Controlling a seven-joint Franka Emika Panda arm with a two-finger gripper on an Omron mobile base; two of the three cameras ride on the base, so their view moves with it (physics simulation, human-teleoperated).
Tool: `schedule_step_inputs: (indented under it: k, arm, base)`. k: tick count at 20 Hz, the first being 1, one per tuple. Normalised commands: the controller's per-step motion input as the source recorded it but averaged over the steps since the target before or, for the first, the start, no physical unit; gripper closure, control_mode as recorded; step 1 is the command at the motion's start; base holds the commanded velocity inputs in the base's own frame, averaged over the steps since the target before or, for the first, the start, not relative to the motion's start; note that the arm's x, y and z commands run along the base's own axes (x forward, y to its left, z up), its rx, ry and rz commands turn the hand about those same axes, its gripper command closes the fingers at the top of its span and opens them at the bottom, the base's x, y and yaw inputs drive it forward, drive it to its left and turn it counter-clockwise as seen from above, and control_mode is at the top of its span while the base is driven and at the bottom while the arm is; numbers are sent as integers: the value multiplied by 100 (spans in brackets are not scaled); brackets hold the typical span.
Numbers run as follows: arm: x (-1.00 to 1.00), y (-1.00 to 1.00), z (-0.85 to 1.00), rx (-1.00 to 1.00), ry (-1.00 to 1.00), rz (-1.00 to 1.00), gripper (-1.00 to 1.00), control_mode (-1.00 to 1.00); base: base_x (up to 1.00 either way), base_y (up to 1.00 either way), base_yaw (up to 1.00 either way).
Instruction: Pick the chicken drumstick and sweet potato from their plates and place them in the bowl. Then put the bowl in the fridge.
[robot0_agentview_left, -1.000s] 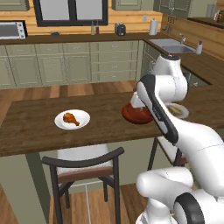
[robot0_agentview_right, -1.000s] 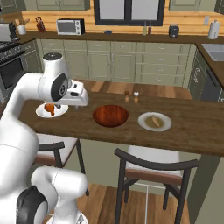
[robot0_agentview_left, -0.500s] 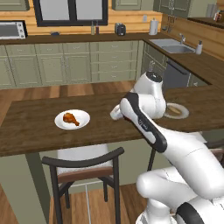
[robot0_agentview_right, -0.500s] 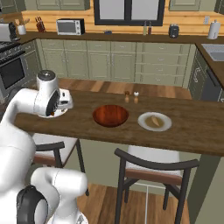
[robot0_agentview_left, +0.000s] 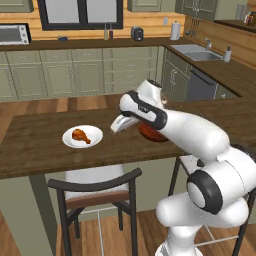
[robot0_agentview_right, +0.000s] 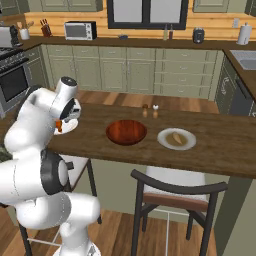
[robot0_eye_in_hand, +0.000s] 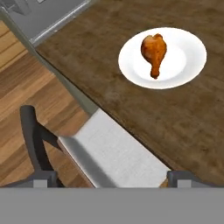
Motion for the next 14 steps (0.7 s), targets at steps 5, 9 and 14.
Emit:
schedule_step_inputs:
  k: [5,9,14]
  arm:
    - [67,57,-37,0,3,3,-100,-100]
    - [65,38,-41,0,6,0,-100,-100]
    - [58,40,-47,0,14,0,-100,-100]
  base:
    - [0,0,0]
    - [0,0,0]
    - [0,0,0]
